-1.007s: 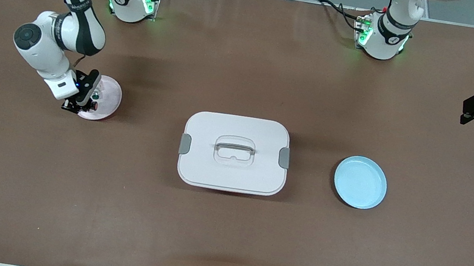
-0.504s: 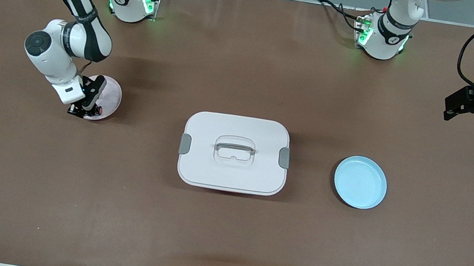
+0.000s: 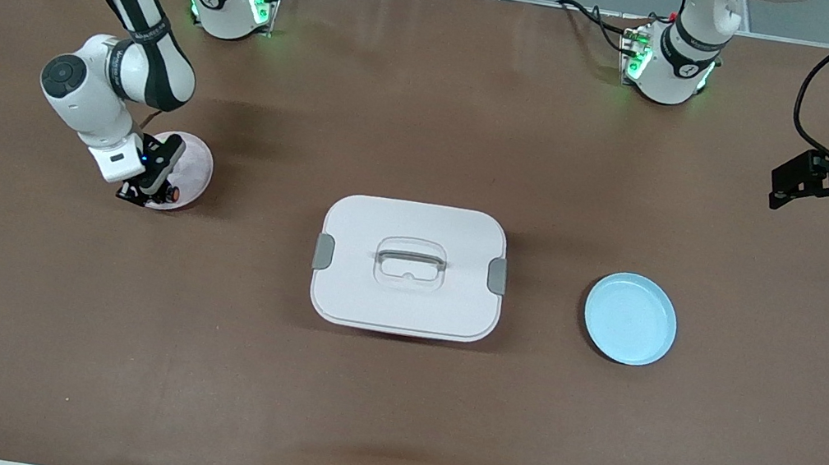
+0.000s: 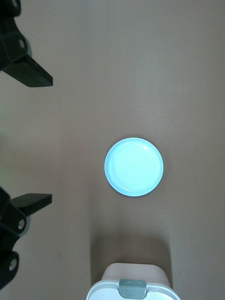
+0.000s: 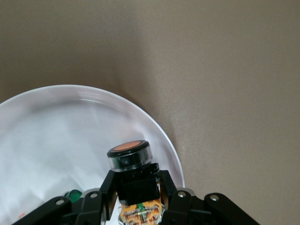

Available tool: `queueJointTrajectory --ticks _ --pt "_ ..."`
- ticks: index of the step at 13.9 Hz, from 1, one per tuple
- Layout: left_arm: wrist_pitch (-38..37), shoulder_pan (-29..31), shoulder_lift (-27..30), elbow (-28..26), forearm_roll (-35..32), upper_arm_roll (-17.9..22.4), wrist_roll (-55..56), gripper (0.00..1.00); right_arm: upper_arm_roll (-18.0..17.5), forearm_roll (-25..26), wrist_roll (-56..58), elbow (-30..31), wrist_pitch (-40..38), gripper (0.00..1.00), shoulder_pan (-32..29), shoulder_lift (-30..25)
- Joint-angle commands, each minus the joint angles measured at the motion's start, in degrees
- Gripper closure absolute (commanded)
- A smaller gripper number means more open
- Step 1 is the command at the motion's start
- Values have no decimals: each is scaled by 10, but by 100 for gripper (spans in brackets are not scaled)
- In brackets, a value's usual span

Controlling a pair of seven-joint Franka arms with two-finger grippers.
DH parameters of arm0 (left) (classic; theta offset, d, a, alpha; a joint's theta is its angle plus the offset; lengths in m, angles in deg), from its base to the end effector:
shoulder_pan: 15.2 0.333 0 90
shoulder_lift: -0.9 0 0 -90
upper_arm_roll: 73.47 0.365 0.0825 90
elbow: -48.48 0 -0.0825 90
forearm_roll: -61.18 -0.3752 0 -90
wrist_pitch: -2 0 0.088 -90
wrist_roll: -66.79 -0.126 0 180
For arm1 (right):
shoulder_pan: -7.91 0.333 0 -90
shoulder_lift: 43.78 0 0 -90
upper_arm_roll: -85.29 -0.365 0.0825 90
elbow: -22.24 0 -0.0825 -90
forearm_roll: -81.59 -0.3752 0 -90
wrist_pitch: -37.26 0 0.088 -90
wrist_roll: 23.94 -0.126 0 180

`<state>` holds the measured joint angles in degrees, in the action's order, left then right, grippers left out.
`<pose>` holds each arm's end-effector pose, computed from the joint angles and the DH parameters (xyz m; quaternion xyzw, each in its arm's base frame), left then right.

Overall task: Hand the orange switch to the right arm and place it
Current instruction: 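Lower the orange switch onto the pink-white plate with the right gripper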

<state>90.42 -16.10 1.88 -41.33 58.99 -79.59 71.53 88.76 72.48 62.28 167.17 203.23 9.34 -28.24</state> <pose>0.5333 -0.0613 0.6629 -0.9996 0.0194 0.0016 0.0203 0.4789 -0.0265 0.2197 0.7890 0.6122 0.0453 0.0232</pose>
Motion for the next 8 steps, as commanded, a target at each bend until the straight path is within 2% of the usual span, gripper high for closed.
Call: queueJointTrajectory --ticks 1,4,8 --pt "4 5 -6 8 10 1 -2 0 -6 -35 4 -4 0 1 -2 19" --pt "4 5 -17 16 9 1 -1 0 -7 -36 4 -11 -17 0 -3 16" --pt "17 4 -19 15 7 1 -1 0 -7 -37 3 -34 -85 0 -5 -7"
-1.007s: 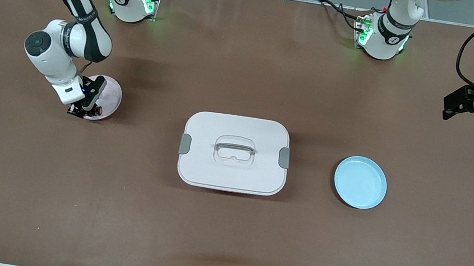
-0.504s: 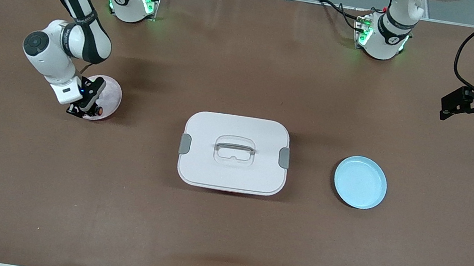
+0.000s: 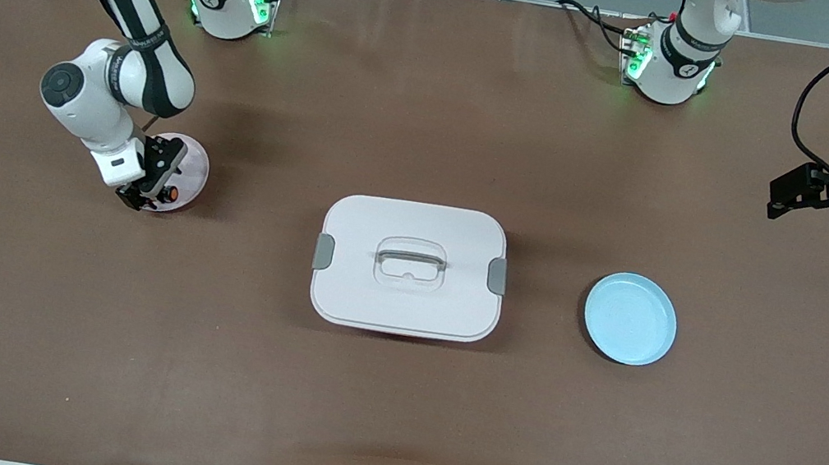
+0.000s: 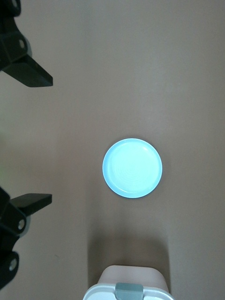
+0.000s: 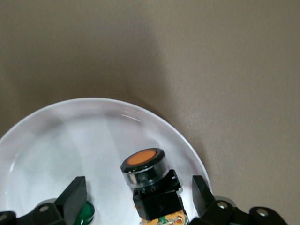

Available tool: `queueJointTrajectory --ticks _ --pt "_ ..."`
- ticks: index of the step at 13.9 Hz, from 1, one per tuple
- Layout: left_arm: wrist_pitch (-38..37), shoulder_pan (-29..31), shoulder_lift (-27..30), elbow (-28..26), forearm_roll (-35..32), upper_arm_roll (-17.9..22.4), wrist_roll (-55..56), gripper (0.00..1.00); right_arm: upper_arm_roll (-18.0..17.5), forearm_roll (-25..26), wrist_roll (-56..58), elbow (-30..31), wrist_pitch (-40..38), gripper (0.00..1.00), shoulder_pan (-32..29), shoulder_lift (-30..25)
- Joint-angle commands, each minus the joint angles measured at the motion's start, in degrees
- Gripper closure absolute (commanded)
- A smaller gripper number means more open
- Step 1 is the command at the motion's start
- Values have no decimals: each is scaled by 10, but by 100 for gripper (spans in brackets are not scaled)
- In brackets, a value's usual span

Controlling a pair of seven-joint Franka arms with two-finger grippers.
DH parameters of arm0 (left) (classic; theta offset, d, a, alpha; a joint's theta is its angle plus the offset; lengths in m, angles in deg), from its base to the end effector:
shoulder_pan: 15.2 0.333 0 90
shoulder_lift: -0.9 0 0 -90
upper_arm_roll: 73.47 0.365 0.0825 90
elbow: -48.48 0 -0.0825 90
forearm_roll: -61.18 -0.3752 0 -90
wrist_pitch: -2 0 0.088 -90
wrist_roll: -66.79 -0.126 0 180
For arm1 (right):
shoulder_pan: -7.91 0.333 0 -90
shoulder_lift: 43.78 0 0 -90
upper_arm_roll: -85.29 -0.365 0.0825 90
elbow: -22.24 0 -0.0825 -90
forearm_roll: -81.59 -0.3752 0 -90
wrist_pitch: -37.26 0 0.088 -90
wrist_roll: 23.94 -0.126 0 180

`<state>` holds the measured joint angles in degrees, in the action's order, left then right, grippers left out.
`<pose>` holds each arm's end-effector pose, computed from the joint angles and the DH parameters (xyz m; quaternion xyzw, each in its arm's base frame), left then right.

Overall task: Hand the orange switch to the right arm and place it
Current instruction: 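Lower the orange switch onto the pink-white plate with the right gripper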

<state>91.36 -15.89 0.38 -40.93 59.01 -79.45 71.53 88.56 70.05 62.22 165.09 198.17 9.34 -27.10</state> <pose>0.5445 -0.0585 0.6534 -0.9997 0.0167 0.0031 0.0189 0.4820 -0.0247 0.2125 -0.8004 -0.5988 -0.0273 0.0096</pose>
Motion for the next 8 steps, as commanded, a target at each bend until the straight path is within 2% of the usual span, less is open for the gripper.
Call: queueJointTrajectory --ticks 1,8 --pt "9 2 -5 11 7 -1 -1 0 -5 -13 3 -22 -55 0 -5 -25" --pt "23 3 -13 12 4 1 -1 0 -2 -12 -79 -109 -196 0 -5 -48"
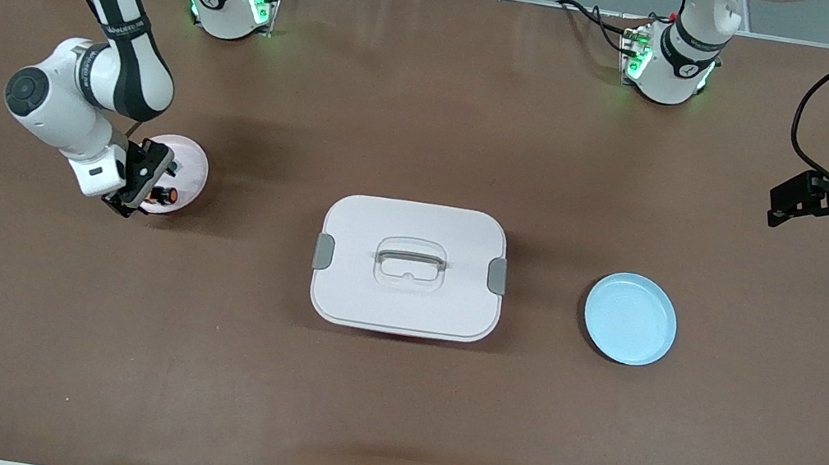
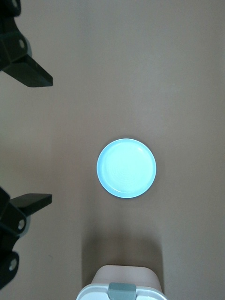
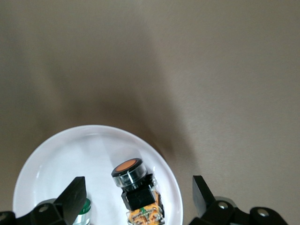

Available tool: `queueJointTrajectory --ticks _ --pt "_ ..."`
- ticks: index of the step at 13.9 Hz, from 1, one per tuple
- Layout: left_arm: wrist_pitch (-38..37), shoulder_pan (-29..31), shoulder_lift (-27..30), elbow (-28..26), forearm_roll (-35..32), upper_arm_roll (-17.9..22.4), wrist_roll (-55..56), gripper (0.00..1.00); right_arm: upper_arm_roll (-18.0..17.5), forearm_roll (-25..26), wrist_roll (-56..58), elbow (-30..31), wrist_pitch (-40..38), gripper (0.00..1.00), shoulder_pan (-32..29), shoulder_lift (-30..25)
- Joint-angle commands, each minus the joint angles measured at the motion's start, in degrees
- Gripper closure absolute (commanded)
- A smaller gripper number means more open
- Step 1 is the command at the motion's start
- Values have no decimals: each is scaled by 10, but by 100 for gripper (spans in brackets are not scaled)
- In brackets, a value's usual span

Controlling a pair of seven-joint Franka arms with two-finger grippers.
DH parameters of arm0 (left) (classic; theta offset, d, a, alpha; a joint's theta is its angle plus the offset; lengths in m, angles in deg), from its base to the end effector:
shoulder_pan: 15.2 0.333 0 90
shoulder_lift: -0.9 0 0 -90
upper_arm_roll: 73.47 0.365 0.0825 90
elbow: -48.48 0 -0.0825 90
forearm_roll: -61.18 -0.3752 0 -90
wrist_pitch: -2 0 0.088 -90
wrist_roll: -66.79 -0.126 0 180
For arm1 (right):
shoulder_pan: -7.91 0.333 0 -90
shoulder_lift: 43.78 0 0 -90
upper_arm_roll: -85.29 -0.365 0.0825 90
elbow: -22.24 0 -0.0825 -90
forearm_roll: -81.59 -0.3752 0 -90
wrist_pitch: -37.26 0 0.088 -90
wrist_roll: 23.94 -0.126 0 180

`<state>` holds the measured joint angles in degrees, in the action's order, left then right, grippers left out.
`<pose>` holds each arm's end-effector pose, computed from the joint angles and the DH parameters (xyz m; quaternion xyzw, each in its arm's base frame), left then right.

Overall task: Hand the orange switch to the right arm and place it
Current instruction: 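Open the right gripper and release the switch on the plate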

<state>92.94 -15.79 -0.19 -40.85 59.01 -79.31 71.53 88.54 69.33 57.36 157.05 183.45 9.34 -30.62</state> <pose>0.5514 -0.0568 0.6511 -0.9997 0.0150 -0.0063 0.0174 0.5161 -0.0171 0.2668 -0.8217 -0.5674 -0.0232 0.0484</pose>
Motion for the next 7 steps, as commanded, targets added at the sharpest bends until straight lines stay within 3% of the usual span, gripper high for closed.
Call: queueJointTrajectory --ticks 1,4,7 --pt "10 2 -8 11 3 0 -1 0 -1 -5 -59 -44 -85 0 -5 -21" --pt "17 2 -16 11 3 0 -1 0 0 8 -200 -74 -166 0 -3 -59" --pt "17 -2 -24 17 1 1 4 0 -1 65 -322 -113 -258 0 -5 -86"
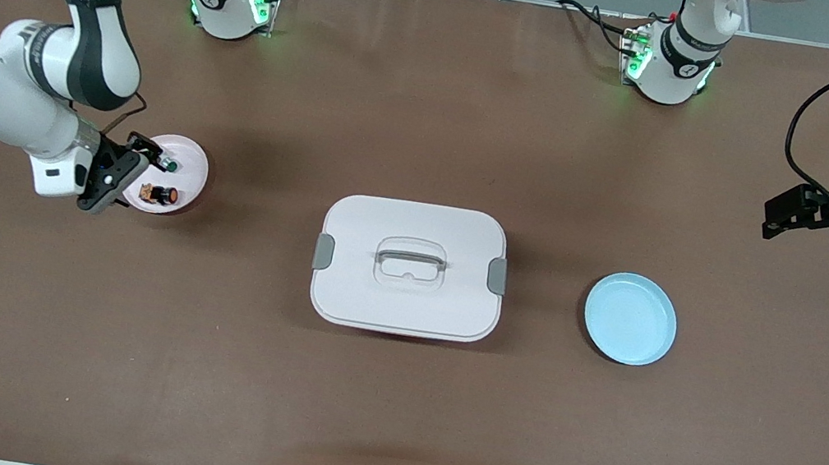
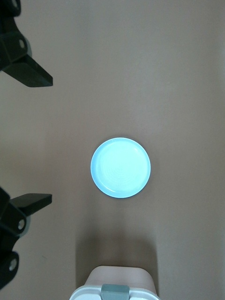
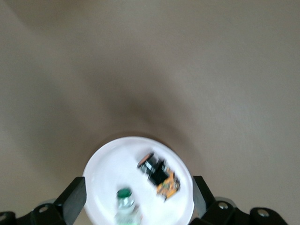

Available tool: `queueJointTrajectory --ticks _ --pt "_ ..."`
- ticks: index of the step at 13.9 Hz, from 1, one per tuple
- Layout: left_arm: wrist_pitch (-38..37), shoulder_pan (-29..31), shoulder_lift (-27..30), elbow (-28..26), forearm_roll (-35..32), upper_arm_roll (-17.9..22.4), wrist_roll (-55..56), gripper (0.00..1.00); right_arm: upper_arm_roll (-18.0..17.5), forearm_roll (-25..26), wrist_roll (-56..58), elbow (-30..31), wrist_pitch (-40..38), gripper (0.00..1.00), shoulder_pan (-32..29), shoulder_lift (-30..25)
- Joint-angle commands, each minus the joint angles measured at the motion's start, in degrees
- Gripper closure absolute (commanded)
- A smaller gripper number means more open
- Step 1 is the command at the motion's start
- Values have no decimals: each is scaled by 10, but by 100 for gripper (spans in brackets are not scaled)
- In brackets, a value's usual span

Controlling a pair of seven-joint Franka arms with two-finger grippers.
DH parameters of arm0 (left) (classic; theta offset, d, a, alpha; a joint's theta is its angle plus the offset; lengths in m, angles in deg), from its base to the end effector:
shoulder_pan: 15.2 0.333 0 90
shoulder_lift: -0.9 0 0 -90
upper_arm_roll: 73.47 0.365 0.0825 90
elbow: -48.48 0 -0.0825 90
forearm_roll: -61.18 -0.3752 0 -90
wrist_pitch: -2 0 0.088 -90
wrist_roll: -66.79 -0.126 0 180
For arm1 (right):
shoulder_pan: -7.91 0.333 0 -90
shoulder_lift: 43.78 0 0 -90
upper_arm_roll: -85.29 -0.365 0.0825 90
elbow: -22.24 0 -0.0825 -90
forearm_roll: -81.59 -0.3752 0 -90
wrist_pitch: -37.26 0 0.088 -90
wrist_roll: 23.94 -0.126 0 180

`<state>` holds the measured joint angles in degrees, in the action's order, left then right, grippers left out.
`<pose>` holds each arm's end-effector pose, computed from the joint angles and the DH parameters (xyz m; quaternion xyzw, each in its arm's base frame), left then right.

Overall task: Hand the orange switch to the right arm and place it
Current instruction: 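Open the right gripper and release the switch on the plate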

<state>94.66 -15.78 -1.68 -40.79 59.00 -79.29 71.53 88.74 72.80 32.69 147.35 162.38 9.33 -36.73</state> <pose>0.5634 -0.0571 0.6397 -0.9997 0.0152 -0.0088 0.0160 0.5324 -0.0104 0.3591 -0.9065 -0.4140 0.0256 0.0788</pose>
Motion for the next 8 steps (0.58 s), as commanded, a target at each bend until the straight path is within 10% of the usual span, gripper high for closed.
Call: queueJointTrajectory --ticks 1,8 --pt "0 -3 -20 38 0 1 10 0 -3 35 -113 -23 -65 0 -4 -33" --pt "-57 8 -4 50 8 1 11 0 -12 94 -482 -84 -142 0 18 -52"
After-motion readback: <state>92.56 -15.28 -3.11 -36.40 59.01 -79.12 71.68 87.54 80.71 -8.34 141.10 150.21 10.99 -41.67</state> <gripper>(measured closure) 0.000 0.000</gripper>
